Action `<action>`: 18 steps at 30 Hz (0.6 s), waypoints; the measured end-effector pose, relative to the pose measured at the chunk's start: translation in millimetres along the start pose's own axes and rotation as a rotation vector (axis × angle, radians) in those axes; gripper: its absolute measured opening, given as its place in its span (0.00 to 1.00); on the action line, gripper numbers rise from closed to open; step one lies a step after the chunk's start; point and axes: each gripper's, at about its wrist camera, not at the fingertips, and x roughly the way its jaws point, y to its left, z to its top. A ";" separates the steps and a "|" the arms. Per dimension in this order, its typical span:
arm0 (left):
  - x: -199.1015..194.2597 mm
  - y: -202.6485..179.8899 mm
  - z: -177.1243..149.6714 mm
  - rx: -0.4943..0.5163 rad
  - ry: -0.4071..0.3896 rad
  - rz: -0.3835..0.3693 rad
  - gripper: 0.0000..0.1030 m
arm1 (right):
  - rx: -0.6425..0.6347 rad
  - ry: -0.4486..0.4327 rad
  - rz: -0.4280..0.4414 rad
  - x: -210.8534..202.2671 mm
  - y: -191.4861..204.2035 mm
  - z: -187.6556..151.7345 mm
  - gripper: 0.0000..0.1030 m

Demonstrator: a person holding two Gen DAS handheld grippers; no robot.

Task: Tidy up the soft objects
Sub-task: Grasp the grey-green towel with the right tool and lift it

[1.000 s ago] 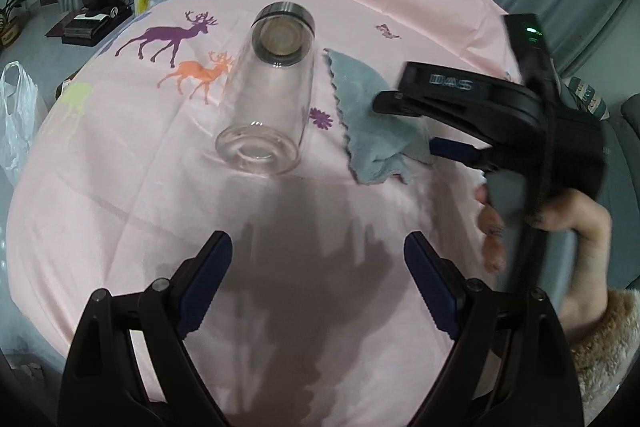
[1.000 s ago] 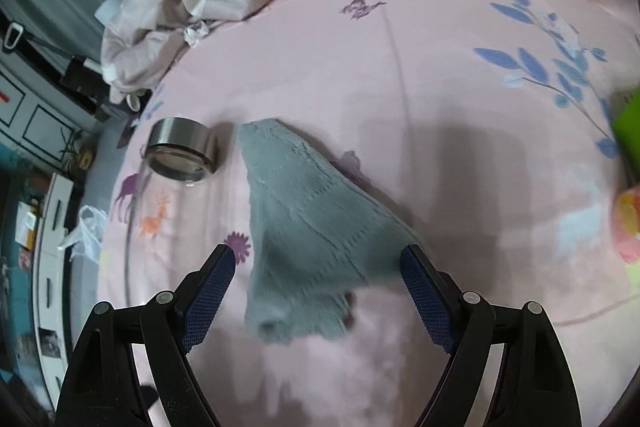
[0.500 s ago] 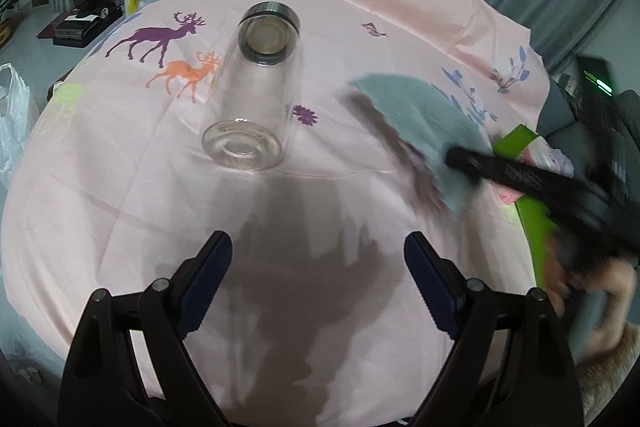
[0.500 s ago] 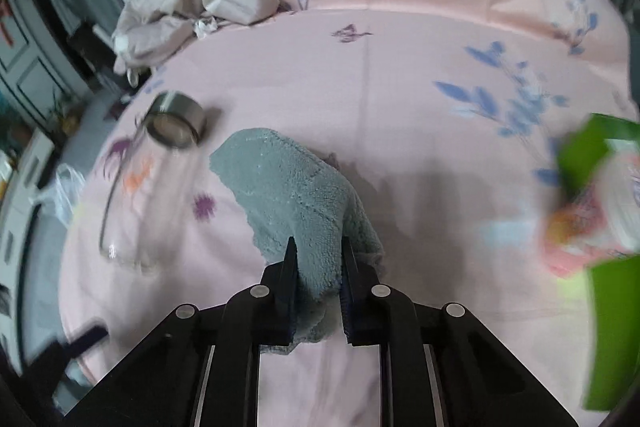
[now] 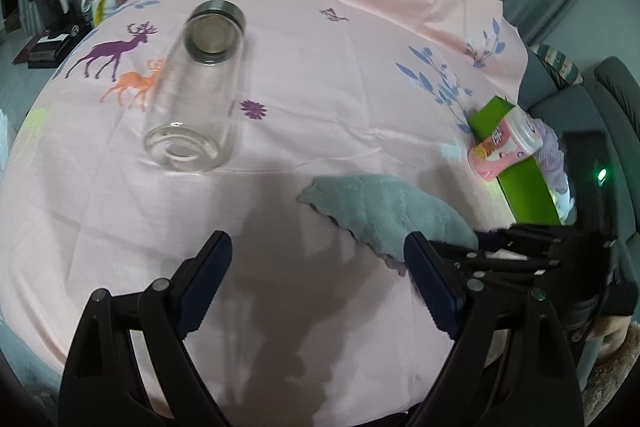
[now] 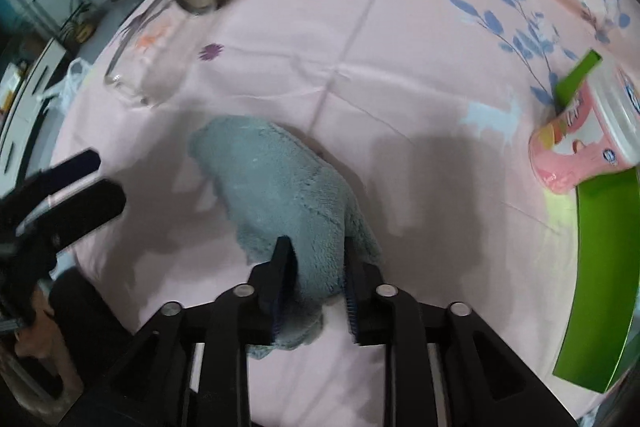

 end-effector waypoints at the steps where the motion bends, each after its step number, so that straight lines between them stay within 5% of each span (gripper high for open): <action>1: 2.0 -2.2 0.3 0.009 0.005 -0.004 0.84 | 0.018 -0.016 -0.004 -4.5 -2.9 -0.2 0.50; 2: 4.1 -3.9 0.8 0.016 0.009 -0.007 0.84 | 0.048 -0.058 -0.003 -14.3 -7.9 -1.0 0.67; 4: 9.2 -7.9 1.9 0.032 0.020 -0.016 0.84 | 0.109 -0.131 0.036 -32.7 -18.1 -5.1 0.79; 12: 41.8 -36.7 0.2 0.106 0.095 -0.088 0.81 | 0.373 -0.244 0.207 -55.5 -48.2 -24.4 0.79; 18: 66.2 -48.9 -6.6 0.126 0.173 -0.115 0.80 | 0.456 -0.167 0.254 -12.8 -46.1 -27.4 0.77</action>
